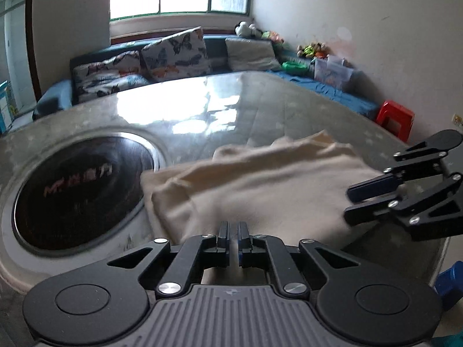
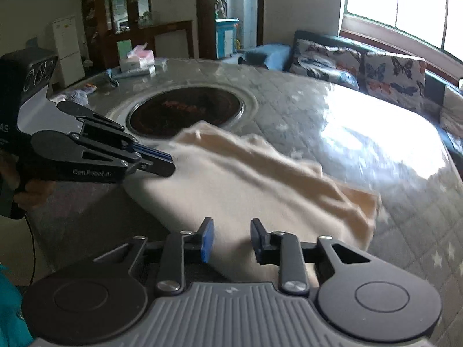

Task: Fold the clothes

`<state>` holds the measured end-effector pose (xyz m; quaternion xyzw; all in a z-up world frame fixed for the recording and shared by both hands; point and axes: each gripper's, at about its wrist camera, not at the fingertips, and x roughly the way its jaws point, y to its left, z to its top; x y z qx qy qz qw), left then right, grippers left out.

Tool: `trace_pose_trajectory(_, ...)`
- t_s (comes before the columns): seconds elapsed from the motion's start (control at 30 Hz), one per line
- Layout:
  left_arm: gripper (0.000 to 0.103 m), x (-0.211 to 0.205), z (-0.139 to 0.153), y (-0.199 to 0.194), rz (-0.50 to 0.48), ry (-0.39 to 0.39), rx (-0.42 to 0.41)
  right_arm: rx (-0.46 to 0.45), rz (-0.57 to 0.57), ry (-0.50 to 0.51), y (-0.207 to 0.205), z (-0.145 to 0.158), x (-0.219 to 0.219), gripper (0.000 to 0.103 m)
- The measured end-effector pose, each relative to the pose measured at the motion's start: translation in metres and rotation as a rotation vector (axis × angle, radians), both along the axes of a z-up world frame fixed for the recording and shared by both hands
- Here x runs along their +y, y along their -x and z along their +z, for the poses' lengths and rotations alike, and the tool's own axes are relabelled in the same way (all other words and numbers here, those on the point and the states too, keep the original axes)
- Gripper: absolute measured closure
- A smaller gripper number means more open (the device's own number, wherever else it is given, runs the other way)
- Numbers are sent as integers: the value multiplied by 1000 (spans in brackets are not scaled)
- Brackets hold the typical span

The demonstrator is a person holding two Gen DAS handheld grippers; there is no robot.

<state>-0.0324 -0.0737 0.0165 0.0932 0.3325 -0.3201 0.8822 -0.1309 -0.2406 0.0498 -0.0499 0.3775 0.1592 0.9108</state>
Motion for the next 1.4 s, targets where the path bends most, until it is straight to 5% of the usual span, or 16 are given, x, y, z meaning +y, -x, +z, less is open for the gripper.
trace_pose_trajectory(0.63, 94, 5, -1, 0, -9, 4, -5, 17, -135, 17, 30, -4, -43, 82)
trace_pose_trajectory(0.77, 86, 5, 0, -1, -15, 10, 11, 28, -122, 15, 26, -1, -44, 82)
trace_pose_trajectory(0.97, 62, 0, 6, -1, -22, 27, 12, -1, -99, 15, -6, 8, -43, 82)
trace_pose_trajectory(1.4, 57, -13, 0, -3, -68, 24, 20, 14, -76, -37, -110, -13, -5, 83)
